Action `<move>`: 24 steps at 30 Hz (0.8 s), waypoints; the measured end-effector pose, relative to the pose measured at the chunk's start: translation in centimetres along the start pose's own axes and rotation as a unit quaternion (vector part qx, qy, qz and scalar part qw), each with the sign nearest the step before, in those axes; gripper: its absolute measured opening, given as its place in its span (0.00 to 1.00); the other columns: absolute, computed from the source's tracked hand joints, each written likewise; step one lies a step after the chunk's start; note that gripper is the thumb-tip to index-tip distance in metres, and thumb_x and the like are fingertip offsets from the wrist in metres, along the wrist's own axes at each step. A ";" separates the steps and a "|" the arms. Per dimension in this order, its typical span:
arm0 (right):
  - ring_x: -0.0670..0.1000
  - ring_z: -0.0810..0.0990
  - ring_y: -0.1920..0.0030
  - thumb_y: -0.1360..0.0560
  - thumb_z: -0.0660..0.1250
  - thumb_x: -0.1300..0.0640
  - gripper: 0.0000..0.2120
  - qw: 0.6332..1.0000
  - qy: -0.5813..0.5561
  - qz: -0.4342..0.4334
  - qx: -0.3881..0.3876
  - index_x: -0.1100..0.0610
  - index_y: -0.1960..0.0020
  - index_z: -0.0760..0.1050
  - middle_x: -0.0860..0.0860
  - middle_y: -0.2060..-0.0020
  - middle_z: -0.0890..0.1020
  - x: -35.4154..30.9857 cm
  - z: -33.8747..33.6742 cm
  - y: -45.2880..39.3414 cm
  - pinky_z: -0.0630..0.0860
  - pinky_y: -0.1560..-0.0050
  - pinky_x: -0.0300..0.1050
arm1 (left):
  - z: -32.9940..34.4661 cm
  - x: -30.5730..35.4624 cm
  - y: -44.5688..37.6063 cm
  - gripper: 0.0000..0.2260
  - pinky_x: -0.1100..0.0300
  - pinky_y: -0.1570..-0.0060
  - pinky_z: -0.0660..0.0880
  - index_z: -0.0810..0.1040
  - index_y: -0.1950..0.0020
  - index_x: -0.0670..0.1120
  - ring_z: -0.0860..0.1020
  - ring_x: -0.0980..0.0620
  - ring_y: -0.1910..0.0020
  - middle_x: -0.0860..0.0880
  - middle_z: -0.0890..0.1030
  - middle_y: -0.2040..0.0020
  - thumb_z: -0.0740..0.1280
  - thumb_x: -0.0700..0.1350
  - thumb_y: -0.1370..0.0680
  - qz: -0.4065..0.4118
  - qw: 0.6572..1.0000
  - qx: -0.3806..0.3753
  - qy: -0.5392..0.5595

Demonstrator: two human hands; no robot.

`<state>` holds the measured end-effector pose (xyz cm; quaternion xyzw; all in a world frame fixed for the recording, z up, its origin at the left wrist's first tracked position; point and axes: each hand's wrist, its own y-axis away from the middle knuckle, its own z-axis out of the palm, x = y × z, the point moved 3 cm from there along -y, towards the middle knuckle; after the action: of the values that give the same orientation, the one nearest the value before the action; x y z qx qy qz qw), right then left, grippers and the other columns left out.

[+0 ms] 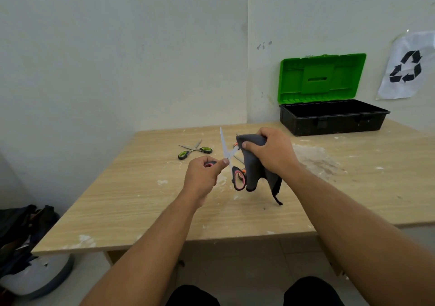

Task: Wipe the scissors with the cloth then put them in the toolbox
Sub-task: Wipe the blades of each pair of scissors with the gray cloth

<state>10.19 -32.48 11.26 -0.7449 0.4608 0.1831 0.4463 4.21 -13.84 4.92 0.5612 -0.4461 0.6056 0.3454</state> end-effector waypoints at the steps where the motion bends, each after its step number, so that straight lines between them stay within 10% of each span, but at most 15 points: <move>1: 0.42 0.76 0.67 0.30 0.76 0.48 0.12 1.000 -0.012 -0.003 -0.010 0.52 0.63 0.76 0.46 0.68 0.79 -0.1 0.0 0.1 0.67 0.70 0.34 | 0.0 0.1 0.0 0.12 0.60 0.73 0.63 0.78 0.61 0.43 0.63 0.55 0.76 0.52 0.70 0.72 0.76 0.48 0.26 0.000 1.000 0.004 0.000; 7: 0.42 0.74 0.71 0.31 0.78 0.45 0.15 0.996 -0.004 -0.004 -0.090 0.55 0.65 0.78 0.44 0.70 0.76 -0.4 1.2 0.5 0.66 0.72 0.34 | 0.7 0.6 0.2 0.12 0.59 0.73 0.63 0.77 0.62 0.44 0.64 0.54 0.76 0.53 0.70 0.74 0.76 0.49 0.26 0.020 1.000 -0.012 -0.012; 19: 0.50 0.81 0.65 0.29 0.75 0.46 0.14 0.985 -0.093 0.148 0.018 0.57 0.61 0.79 0.52 0.67 0.82 2.9 -1.7 -1.4 0.73 0.67 0.43 | -0.2 -0.3 0.4 0.12 0.61 0.74 0.62 0.77 0.64 0.44 0.61 0.53 0.75 0.50 0.69 0.72 0.76 0.46 0.26 -0.015 0.999 -0.043 0.000; 24: 0.53 0.86 0.60 0.42 0.84 0.49 0.18 0.895 -0.331 0.225 -0.195 0.54 0.55 0.87 0.54 0.60 0.87 2.3 0.3 1.1 0.82 0.57 0.47 | 0.3 0.1 0.0 0.12 0.63 0.76 0.59 0.74 0.63 0.45 0.58 0.55 0.75 0.52 0.68 0.71 0.74 0.44 0.24 -0.072 0.987 -0.070 0.124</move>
<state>10.44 -33.67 8.95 -0.5898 0.3963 0.6011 0.3658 4.28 -14.13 4.98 0.4867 -0.4001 0.6112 0.4790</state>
